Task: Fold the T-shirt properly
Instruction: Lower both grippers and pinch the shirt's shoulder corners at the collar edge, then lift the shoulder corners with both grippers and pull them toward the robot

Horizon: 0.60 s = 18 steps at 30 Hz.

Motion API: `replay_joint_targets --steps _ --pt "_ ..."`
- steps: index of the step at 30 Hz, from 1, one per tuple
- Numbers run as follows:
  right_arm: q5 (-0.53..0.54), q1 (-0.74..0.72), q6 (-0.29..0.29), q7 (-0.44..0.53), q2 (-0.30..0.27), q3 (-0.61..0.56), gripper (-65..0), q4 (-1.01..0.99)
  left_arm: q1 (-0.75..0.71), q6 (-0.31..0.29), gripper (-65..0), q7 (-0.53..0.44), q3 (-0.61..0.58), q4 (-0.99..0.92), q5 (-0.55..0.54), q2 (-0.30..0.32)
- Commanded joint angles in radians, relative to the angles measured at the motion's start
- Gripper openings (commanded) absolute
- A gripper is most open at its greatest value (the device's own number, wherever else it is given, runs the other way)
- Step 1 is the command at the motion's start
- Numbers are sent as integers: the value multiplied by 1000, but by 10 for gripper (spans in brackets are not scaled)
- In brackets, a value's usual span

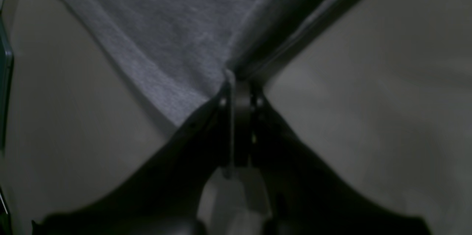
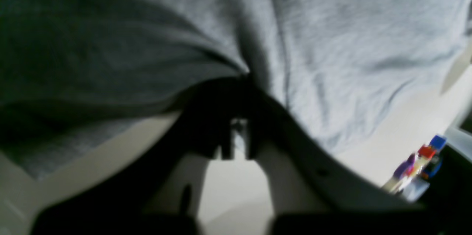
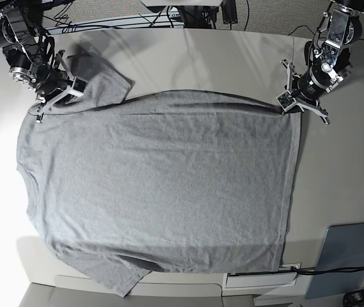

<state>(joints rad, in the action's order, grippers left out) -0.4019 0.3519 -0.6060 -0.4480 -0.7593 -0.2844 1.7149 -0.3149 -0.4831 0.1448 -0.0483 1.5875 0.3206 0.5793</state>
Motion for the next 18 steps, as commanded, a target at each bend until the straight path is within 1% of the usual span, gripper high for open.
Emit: replay_joint_targets --steps 1,3,4,6,8,11,14,18 --pt "10 11 -47 -85 -14 -5 -650 -10 -21 -64 -650 74 -8 -16 -7 6" --pt "40 16 -47 -177 -17 -5 -650 15 -20 -64 -650 103 -8 -16 -75 6" --pt "47 23 -42 -192 -25 -4 -650 37 -20 -65 -650 111 -8 -14 -104 9" --pt "51 49 -22 -193 -55 -3 -650 98 -23 -69 -650 122 -8 0 -149 21" --pt "74 81 -2 -217 -88 -2 -650 160 -36 -76 -650 151 -7 31 -184 36" --pt "92 129 6 -262 -123 0 -650 220 -69 -76 -650 188 -7 83 -248 69" --pt "92 193 16 -268 -133 21 -650 246 -121 -76 -650 216 -6 134 -285 95" --pt "92 285 61 -269 -133 70 -650 267 -205 -76 -650 245 42 187 -340 102"
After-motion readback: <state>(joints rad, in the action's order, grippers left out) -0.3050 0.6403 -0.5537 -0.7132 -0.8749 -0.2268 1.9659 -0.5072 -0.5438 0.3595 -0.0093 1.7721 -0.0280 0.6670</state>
